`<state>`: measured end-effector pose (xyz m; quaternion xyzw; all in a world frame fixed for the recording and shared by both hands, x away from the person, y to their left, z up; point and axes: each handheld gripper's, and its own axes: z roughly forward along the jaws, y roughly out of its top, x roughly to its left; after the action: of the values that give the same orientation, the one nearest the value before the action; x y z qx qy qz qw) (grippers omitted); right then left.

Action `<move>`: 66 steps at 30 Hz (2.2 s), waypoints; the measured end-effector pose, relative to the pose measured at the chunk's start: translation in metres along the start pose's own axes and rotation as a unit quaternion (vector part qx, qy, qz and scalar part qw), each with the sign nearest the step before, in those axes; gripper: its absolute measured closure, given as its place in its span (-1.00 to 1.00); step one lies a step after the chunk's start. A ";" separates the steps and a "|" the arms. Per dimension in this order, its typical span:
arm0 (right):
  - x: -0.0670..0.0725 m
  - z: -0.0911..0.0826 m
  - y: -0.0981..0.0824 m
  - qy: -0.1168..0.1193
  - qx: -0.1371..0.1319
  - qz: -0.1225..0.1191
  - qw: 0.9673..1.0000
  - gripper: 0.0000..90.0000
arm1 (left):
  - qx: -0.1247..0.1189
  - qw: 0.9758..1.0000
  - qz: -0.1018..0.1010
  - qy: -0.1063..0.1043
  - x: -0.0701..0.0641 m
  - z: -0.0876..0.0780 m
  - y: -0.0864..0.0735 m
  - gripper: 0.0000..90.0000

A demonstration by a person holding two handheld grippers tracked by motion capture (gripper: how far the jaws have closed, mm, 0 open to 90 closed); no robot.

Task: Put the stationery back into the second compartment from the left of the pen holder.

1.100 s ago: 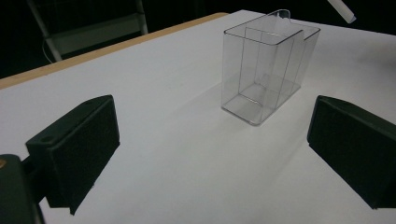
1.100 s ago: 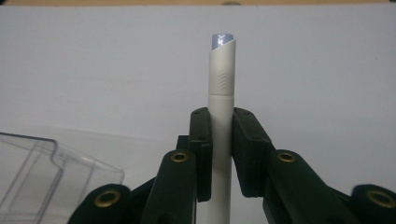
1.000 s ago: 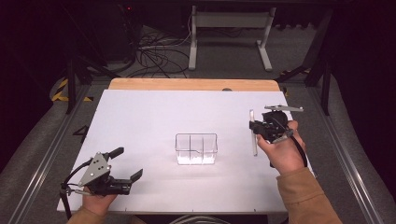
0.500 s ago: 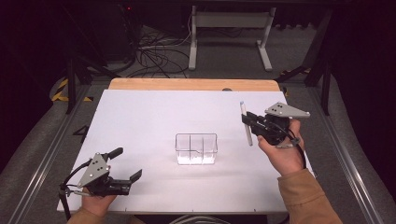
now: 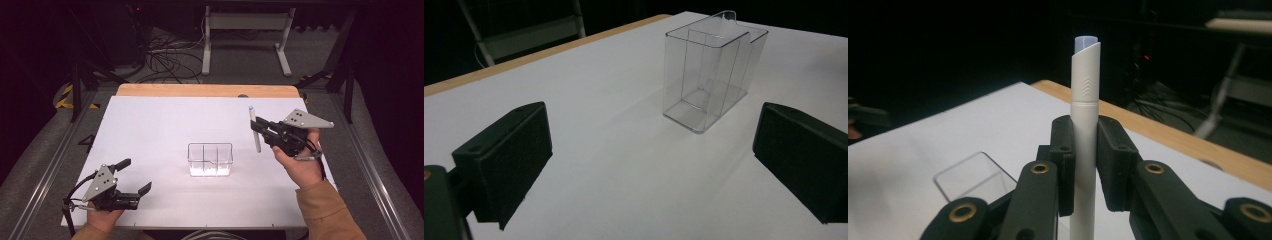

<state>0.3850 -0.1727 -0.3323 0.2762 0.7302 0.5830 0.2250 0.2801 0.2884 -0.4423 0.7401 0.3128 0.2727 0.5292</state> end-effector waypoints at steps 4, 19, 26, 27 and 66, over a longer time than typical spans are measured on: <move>0.007 0.006 0.002 0.022 -0.012 -0.016 1.000 0.75 | 0.001 1.000 -0.001 -0.001 0.000 -0.001 0.000 -0.93; 0.034 0.042 0.001 0.096 -0.038 -0.017 0.995 0.75 | 0.000 1.000 -0.002 0.005 -0.001 -0.008 -0.003 -0.93; 0.042 0.057 -0.003 0.115 -0.047 -0.013 0.992 0.75 | -0.001 1.000 -0.003 0.008 -0.002 -0.010 -0.004 -0.93; 0.043 0.059 -0.004 0.114 -0.048 -0.016 0.992 0.75 | -0.001 1.000 -0.003 0.008 -0.002 -0.010 -0.004 -0.93; 0.060 0.094 -0.039 0.136 -0.030 -0.012 0.990 0.75 | -0.001 1.000 -0.001 0.002 -0.002 -0.007 -0.003 -0.93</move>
<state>0.3959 -0.0706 -0.3909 0.1790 0.7396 0.6338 0.1389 0.2733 0.2920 -0.4429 0.7390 0.3142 0.2738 0.5294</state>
